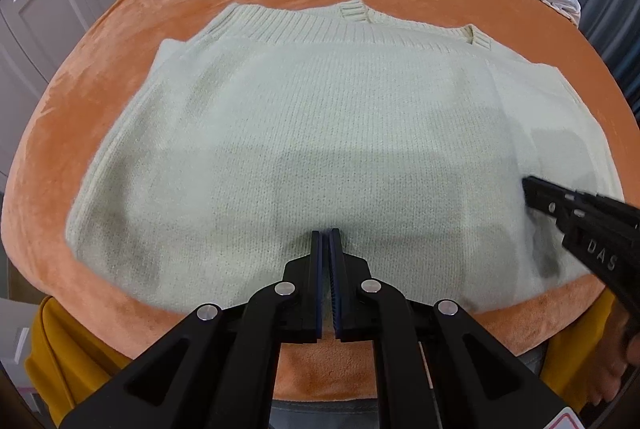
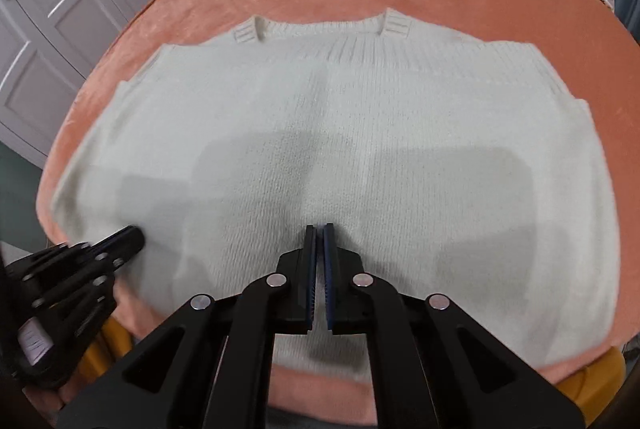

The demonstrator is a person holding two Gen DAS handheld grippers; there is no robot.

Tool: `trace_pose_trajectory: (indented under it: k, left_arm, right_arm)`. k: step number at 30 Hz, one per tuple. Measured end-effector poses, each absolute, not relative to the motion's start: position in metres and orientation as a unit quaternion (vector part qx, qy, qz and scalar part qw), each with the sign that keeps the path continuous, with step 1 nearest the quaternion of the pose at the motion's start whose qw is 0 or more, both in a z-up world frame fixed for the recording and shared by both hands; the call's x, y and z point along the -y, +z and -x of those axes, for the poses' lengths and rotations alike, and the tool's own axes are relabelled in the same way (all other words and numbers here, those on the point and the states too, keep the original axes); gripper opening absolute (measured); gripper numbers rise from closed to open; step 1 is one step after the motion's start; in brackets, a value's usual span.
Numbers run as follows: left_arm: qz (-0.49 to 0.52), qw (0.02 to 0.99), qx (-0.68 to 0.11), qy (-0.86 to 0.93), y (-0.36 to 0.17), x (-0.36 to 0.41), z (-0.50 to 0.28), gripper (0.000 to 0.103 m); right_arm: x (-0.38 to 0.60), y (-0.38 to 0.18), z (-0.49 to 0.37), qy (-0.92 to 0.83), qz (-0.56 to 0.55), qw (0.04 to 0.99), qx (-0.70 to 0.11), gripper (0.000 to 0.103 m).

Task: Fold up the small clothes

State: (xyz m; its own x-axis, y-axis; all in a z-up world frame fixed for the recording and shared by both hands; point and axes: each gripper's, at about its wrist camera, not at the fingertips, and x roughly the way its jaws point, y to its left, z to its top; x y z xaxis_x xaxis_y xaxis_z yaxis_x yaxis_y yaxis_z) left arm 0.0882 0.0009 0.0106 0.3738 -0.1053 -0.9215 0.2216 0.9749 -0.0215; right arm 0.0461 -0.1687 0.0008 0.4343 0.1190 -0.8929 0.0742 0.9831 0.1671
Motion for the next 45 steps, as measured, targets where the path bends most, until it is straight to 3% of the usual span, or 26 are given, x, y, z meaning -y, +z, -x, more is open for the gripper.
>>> trace_pose_trajectory:
  k: [6, 11, 15, 17, 20, 23, 25, 26, 30, 33, 36, 41, 45]
  left_arm:
    - [-0.041, 0.829, -0.548, -0.1, 0.019, -0.006, -0.088, 0.007]
    - [-0.029, 0.845, -0.522, -0.111, 0.045, 0.001, -0.106, 0.007]
    - [-0.036, 0.85, -0.511, -0.124, 0.056, 0.016, -0.138, 0.007]
    - [-0.044, 0.851, -0.508, -0.123, 0.049, 0.025, -0.16, 0.016]
    - [-0.057, 0.844, -0.523, -0.101, 0.025, 0.025, -0.19, 0.02]
    - [-0.036, 0.846, -0.522, -0.1, 0.019, 0.01, -0.205, 0.021]
    - [-0.016, 0.851, -0.518, -0.088, 0.026, -0.002, -0.213, 0.02]
    - [-0.009, 0.856, -0.51, -0.081, 0.03, -0.005, -0.215, 0.02]
    - [0.007, 0.862, -0.504, -0.055, 0.032, -0.016, -0.241, 0.022]
    - [-0.006, 0.856, -0.516, -0.036, 0.013, -0.021, -0.259, 0.023]
    - [-0.02, 0.863, -0.503, -0.041, 0.007, -0.023, -0.259, 0.028]
    - [-0.066, 0.881, -0.468, -0.029, -0.004, -0.011, -0.25, 0.031]
    - [-0.085, 0.878, -0.47, -0.02, 0.008, -0.009, -0.245, 0.031]
  right_arm:
    - [0.169, 0.033, -0.06, 0.015, -0.1, 0.857, -0.506, 0.004]
    - [0.164, -0.001, -0.087, 0.002, -0.084, 0.837, -0.541, 0.002]
    - [0.169, 0.022, -0.093, 0.003, -0.083, 0.853, -0.515, 0.003]
    - [0.189, 0.035, -0.097, -0.014, -0.098, 0.862, -0.498, 0.003]
    - [0.239, 0.029, -0.106, -0.066, -0.125, 0.856, -0.498, 0.003]
    - [0.288, 0.028, -0.1, -0.121, -0.141, 0.855, -0.485, 0.017]
    - [0.314, 0.031, -0.095, -0.145, -0.155, 0.858, -0.468, 0.052]
    - [0.327, 0.028, -0.096, -0.153, -0.162, 0.859, -0.461, 0.053]
    - [0.339, 0.002, -0.117, -0.143, -0.171, 0.844, -0.488, 0.051]
    - [0.335, 0.007, -0.122, -0.126, -0.157, 0.856, -0.477, 0.009]
    - [0.346, 0.028, -0.111, -0.129, -0.168, 0.873, -0.44, 0.008]
    - [0.361, -0.019, -0.109, -0.143, -0.178, 0.854, -0.468, 0.008]
    - [0.35, 0.004, -0.11, -0.162, -0.164, 0.852, -0.47, 0.014]
